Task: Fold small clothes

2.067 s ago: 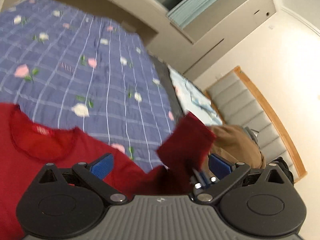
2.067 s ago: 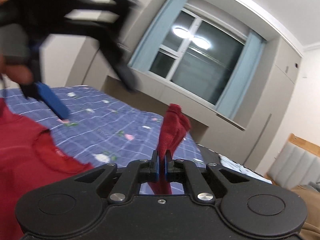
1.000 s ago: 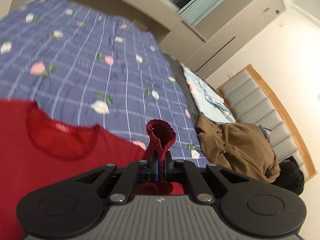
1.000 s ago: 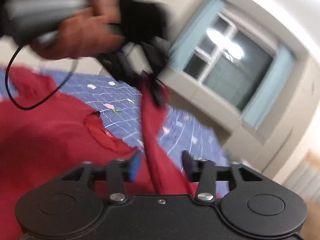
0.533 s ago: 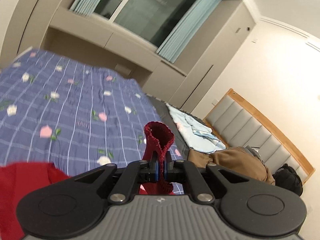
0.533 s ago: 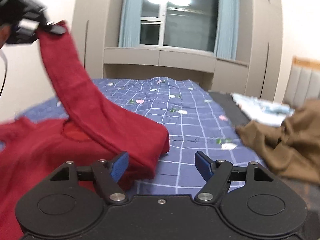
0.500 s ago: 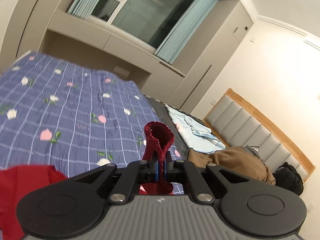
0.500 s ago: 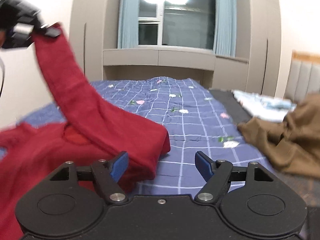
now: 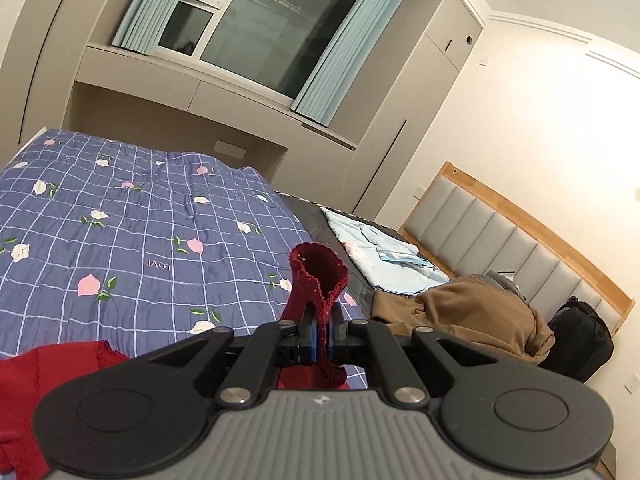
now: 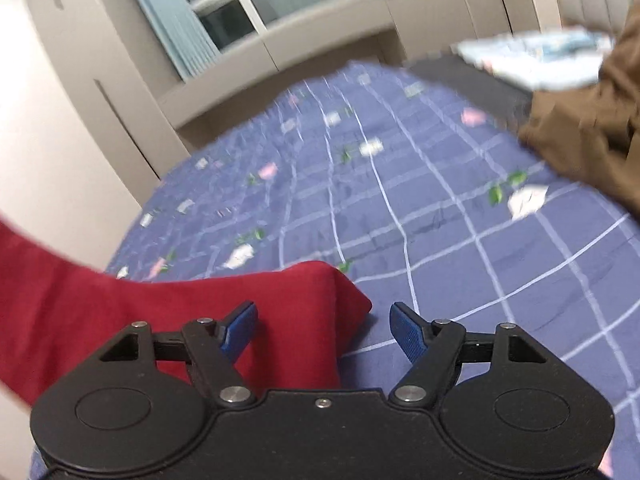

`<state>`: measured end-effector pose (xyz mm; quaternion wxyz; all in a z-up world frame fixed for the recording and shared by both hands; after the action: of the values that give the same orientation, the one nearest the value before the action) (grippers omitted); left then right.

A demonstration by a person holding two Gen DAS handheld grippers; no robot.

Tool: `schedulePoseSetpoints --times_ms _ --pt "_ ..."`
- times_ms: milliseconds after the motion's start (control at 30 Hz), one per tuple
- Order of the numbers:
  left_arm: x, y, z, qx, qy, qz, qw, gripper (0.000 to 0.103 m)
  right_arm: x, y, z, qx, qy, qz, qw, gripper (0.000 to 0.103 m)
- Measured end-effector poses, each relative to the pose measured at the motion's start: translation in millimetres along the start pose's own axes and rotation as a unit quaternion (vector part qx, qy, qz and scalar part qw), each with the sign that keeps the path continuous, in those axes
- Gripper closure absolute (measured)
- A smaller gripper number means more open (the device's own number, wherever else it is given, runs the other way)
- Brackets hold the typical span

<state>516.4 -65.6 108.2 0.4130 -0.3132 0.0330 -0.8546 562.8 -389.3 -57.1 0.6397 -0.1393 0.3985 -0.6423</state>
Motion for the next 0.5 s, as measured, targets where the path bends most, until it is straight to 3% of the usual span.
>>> schedulePoseSetpoints --times_ms 67,100,133,167,233,367,500 --pt "-1.2 0.5 -0.6 -0.001 -0.003 -0.001 1.0 0.099 4.0 21.1 3.0 -0.034 0.023 0.01 0.999 0.038" --pt "-2.0 0.6 -0.9 -0.001 -0.001 0.001 1.0 0.099 7.6 30.6 4.9 -0.05 0.037 0.013 0.998 0.055" --pt "-3.1 1.0 -1.2 -0.001 0.002 0.003 1.0 0.099 9.8 34.9 5.0 -0.061 0.05 0.015 0.997 0.079" --pt "-4.6 0.6 -0.8 0.0 0.005 0.006 1.0 0.099 11.7 38.1 5.7 -0.068 0.062 0.026 0.995 0.09" --pt "-6.7 -1.5 -0.8 0.001 0.015 0.013 0.9998 0.099 12.6 36.6 8.1 -0.065 0.068 0.034 0.995 0.096" --pt "-19.1 -11.3 -2.8 0.006 0.013 0.03 0.9995 0.099 12.2 14.9 14.1 -0.019 0.044 0.033 0.998 0.097" --pt "-48.8 -17.1 -21.8 -0.01 -0.01 0.074 0.9972 0.099 9.8 -1.9 13.5 0.029 -0.004 0.007 1.0 0.097"
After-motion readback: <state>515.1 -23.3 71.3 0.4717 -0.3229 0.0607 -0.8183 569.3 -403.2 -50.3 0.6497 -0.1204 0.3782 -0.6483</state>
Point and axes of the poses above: each gripper's, at about its wrist camera, not at the fingertips, and y roughly the way its jaws point, x to its right, z to its top, the point moved 3 cm from there along y, roughly the way its jaws point, and after that the axes turned 8 degrees about -z, right-handed, at the moved point
